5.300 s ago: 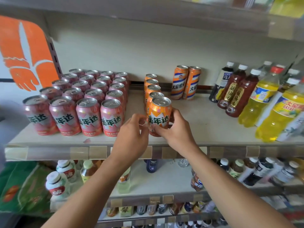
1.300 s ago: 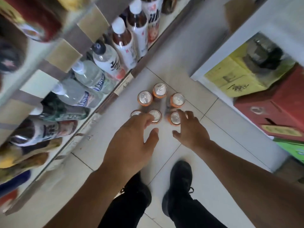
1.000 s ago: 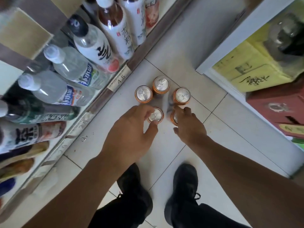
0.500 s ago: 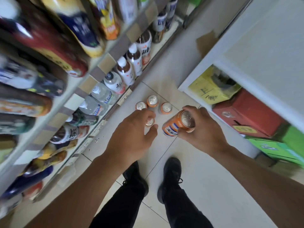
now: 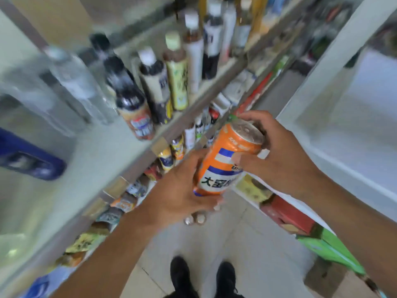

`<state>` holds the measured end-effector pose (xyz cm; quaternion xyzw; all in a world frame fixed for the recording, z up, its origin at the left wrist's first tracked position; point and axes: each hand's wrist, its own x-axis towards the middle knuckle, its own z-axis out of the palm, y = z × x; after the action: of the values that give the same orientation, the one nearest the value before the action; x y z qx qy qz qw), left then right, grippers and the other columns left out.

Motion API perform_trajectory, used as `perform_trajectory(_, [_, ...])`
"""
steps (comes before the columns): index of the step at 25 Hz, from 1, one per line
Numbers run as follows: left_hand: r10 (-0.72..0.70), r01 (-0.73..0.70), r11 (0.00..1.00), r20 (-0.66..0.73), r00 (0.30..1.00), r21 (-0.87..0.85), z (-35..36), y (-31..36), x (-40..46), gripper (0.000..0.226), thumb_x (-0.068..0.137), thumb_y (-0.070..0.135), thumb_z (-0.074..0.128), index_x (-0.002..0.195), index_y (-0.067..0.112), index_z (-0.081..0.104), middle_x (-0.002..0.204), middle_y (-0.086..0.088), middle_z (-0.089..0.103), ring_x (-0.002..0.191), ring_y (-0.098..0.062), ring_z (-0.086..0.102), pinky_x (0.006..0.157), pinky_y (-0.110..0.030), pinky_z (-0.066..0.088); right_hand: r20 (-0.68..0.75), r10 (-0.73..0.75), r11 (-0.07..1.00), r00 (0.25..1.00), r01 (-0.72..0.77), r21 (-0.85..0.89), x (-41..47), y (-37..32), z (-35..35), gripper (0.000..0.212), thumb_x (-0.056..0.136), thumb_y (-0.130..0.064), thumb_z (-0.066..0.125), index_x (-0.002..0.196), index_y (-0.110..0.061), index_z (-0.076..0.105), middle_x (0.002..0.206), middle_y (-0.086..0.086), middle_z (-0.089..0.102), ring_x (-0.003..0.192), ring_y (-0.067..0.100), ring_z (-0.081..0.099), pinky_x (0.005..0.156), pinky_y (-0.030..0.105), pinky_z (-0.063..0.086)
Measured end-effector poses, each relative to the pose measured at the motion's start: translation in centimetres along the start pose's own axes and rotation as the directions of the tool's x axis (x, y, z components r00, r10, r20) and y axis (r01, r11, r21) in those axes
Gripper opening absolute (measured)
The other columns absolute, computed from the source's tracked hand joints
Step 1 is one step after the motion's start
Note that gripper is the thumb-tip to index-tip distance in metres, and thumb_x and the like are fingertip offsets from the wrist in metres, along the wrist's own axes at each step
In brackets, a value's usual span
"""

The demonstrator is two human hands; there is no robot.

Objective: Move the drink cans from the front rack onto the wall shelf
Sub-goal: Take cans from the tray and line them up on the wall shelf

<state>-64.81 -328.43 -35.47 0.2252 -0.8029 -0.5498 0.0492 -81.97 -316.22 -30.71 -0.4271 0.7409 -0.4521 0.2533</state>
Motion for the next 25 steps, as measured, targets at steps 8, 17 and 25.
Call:
perform_trajectory(8, [0.135, -0.161, 0.984, -0.261, 0.956, -0.079, -10.6, 15.0, -6.4, 0.061, 0.067, 0.008, 0.087, 0.117, 0.027, 0.057, 0.098, 0.013, 0.073, 0.086, -0.003, 0.07, 0.066, -0.014, 0.051, 0.024, -0.209, 0.943, 0.978, 0.195, 0.271, 1.3, -18.2, -2.8, 0.082, 0.064, -0.064, 0.077, 0.133, -0.04, 0.04, 0.127, -0.01, 0.062, 0.117, 0.011, 0.061, 0.096, 0.043, 0.051])
perform_trajectory(17, [0.178, -0.237, 0.971, -0.566, 0.805, -0.031, -16.7, 22.3, -8.4, 0.065, 0.063, 0.025, 0.08, 0.12, 0.031, 0.05, 0.1, 0.013, 0.071, 0.088, -0.007, 0.07, 0.072, -0.028, 0.057, 0.162, -0.309, 0.906, 0.937, 0.239, 0.35, 4.3, -26.0, -0.8, 0.067, 0.065, -0.045, 0.077, 0.126, -0.029, 0.053, 0.12, -0.007, 0.069, 0.112, 0.009, 0.065, 0.098, 0.043, 0.052])
perform_trajectory(25, [0.06, -0.142, 0.989, -0.75, 0.658, -0.046, -18.6, 23.5, -8.1, 0.061, 0.072, 0.004, 0.08, 0.123, 0.02, 0.049, 0.099, 0.006, 0.072, 0.088, -0.009, 0.07, 0.066, -0.026, 0.056, 0.254, -0.396, 0.911, 0.882, 0.344, 0.226, 10.2, -29.2, 1.1, 0.046, 0.063, -0.044, 0.081, 0.103, -0.031, 0.062, 0.093, -0.019, 0.073, 0.085, -0.002, 0.069, 0.079, 0.032, 0.057])
